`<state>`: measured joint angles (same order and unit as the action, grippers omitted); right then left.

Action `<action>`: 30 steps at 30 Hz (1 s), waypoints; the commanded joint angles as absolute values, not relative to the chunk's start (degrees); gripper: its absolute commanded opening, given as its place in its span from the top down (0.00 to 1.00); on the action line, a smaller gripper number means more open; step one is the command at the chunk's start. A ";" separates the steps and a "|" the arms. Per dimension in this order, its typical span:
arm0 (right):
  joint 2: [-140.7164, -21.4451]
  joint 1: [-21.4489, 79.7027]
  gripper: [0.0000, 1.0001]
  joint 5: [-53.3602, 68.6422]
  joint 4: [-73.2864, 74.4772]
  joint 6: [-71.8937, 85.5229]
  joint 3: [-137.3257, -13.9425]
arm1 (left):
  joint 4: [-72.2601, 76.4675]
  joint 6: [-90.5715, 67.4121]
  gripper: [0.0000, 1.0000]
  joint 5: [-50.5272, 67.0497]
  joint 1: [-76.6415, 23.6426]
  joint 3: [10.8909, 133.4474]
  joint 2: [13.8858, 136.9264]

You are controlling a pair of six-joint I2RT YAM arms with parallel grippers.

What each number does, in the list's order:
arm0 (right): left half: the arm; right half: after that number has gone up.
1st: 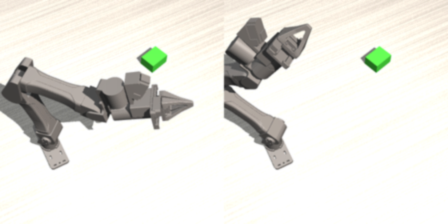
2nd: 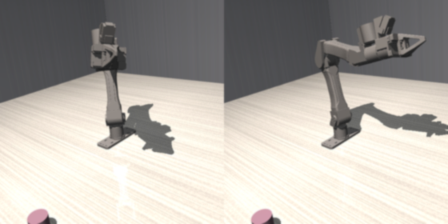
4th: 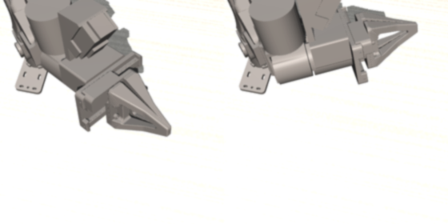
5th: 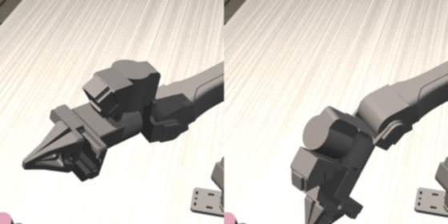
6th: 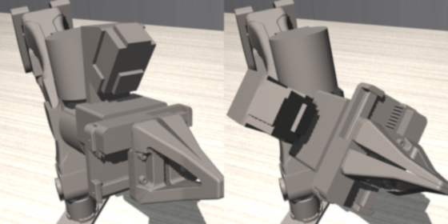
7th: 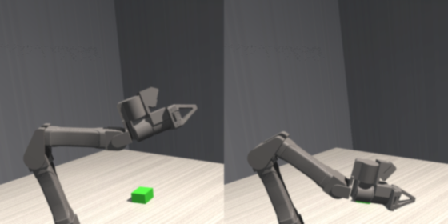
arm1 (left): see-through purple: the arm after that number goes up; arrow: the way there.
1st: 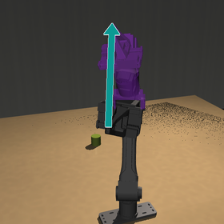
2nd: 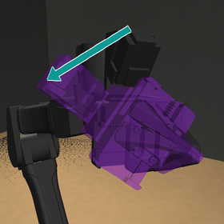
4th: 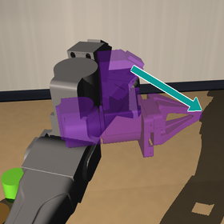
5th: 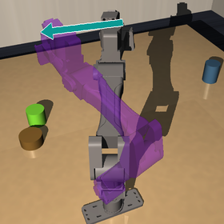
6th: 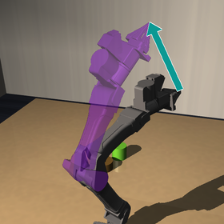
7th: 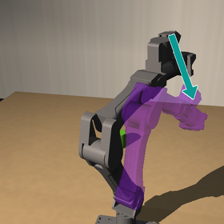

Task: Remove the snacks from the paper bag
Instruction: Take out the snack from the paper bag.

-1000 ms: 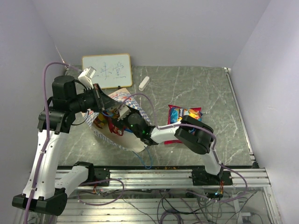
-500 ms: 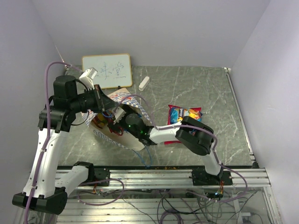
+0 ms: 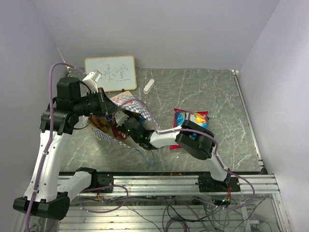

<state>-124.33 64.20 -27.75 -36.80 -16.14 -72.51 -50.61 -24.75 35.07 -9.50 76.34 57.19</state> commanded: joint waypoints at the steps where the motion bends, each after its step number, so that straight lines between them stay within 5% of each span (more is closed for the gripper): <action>1: -122.78 64.03 0.48 -31.27 -36.70 -17.47 -71.51 | -51.00 -24.40 0.93 36.23 -9.98 78.37 56.93; 15: -117.68 64.03 0.95 -24.57 -37.17 -16.81 -72.70 | -51.61 -24.47 0.93 34.77 -9.98 78.57 56.25; 30: -99.96 64.03 1.00 -9.02 -24.43 -0.56 -65.78 | -47.77 -28.55 0.93 27.99 -9.93 79.28 58.61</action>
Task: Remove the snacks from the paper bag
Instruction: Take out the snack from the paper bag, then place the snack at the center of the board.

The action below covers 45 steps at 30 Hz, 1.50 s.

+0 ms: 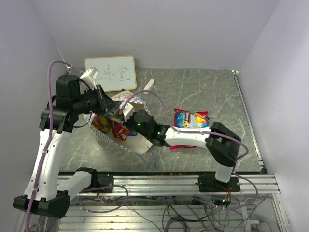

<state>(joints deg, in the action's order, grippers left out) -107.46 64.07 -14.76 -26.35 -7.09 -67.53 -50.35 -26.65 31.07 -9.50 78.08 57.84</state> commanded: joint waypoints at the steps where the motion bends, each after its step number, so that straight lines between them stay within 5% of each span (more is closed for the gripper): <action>1: -98.05 63.99 1.00 -8.03 -23.37 0.33 -65.11 | -47.25 -28.87 0.93 27.70 -9.94 79.09 58.84; 14: -73.44 64.01 1.00 -1.12 2.03 0.89 -64.04 | -42.68 -28.29 0.93 23.34 -9.93 78.18 63.62; 24: -58.70 64.05 1.00 -22.33 24.31 0.84 -69.45 | -42.63 -30.17 0.93 20.39 -9.93 78.13 66.53; 32: -62.69 63.81 1.00 -54.66 50.93 26.44 -72.56 | -44.72 -29.53 0.93 19.48 -9.93 79.98 66.62; 45: -76.29 52.96 1.00 -57.10 65.32 44.45 -75.41 | -45.33 -29.39 0.93 20.79 -9.93 80.19 66.24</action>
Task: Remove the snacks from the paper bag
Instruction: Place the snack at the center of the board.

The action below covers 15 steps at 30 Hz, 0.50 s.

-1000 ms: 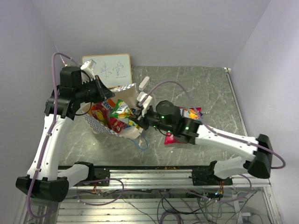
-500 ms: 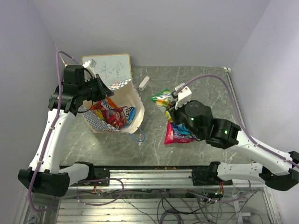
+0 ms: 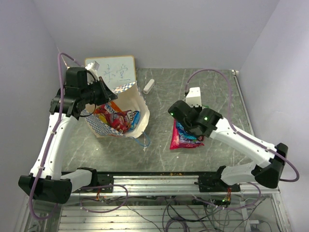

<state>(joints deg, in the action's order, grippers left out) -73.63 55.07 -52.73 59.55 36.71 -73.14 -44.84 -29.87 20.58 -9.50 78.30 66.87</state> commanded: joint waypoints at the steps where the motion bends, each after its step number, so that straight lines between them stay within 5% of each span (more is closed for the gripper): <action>1: -77.04 52.78 1.00 -57.39 65.68 45.22 -75.49 | -45.50 -29.28 0.93 20.73 -9.93 80.24 66.12; 15: -80.38 52.72 0.96 -50.46 58.70 46.33 -67.26 | -46.25 -29.44 0.93 20.19 -9.93 79.57 64.25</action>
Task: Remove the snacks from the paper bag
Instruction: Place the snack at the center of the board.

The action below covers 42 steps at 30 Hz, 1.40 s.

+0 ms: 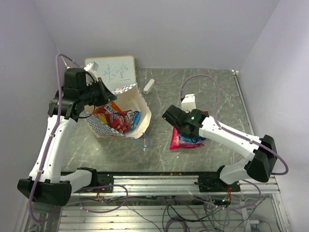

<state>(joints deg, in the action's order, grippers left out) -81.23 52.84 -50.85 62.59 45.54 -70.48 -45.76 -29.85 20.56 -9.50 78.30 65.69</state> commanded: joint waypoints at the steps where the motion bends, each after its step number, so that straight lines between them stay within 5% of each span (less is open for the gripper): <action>1: -80.48 52.66 0.95 -50.26 57.21 45.65 -66.43 | -46.25 -29.49 0.93 20.27 -9.93 79.42 64.17; 7: -79.39 52.66 0.83 -48.51 48.80 40.65 -59.75 | -46.39 -29.32 0.93 20.56 -9.93 79.15 64.19; 22: -71.34 52.67 0.20 -38.89 49.07 35.87 -63.86 | -42.34 -29.56 0.93 27.26 -9.93 77.57 63.08; 28: -69.92 52.69 0.12 -37.81 45.69 29.03 -67.25 | -37.25 -29.09 0.93 36.35 -9.89 74.04 60.57; 36: -61.83 53.84 0.14 -0.80 11.18 4.12 -56.74 | -33.77 -31.76 0.93 41.69 -10.02 66.49 54.49; 42: -67.09 60.35 0.17 8.58 -4.48 0.63 -51.64 | -31.30 -35.75 0.93 43.45 -10.15 62.67 51.68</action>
<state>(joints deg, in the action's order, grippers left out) -62.57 56.77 -3.36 10.68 6.72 -52.88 -35.57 -32.51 39.75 -9.61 64.58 53.36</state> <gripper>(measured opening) 0.844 0.088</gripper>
